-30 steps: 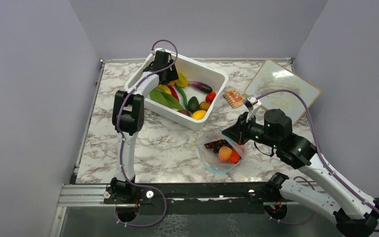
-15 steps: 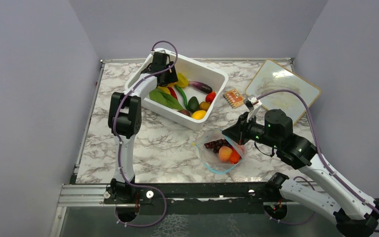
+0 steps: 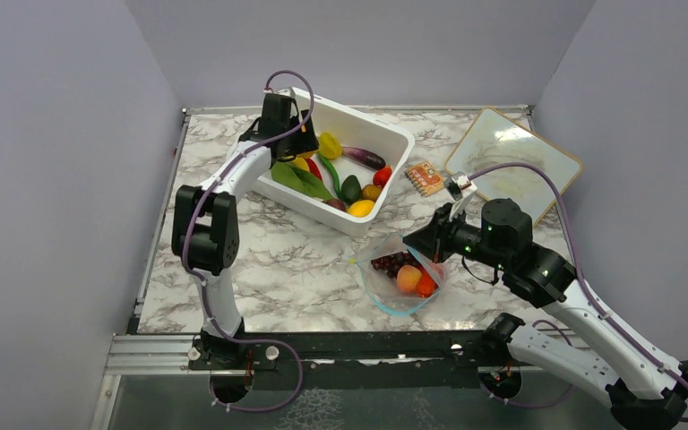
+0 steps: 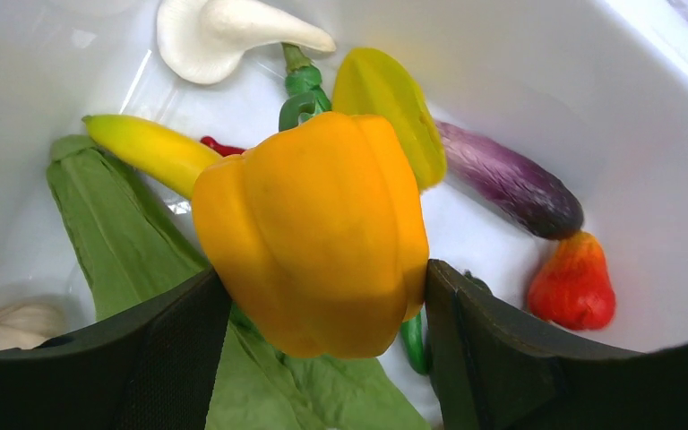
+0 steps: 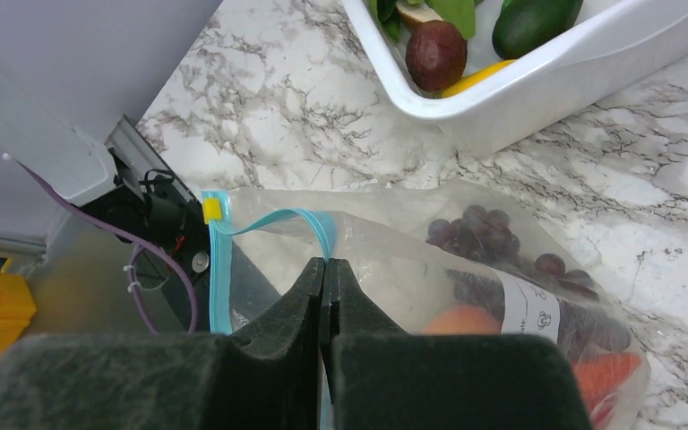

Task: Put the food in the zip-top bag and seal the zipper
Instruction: Pick up the fake vegetable at the center of the board.

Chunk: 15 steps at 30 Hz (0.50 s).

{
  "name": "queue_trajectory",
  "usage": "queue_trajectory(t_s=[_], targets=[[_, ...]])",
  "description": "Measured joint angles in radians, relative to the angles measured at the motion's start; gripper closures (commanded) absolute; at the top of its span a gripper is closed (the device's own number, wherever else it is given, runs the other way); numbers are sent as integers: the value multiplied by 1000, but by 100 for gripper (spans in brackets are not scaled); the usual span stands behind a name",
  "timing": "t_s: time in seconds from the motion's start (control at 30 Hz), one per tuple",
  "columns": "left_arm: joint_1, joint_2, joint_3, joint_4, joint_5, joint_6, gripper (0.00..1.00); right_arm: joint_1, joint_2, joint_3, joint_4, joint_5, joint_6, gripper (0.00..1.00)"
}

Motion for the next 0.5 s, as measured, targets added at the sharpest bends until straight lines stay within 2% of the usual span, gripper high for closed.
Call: queue_trajectory(t_s=[0.5], targets=[[-54, -443, -311, 12, 246, 17, 74, 0, 23, -21, 32, 65, 53, 99]])
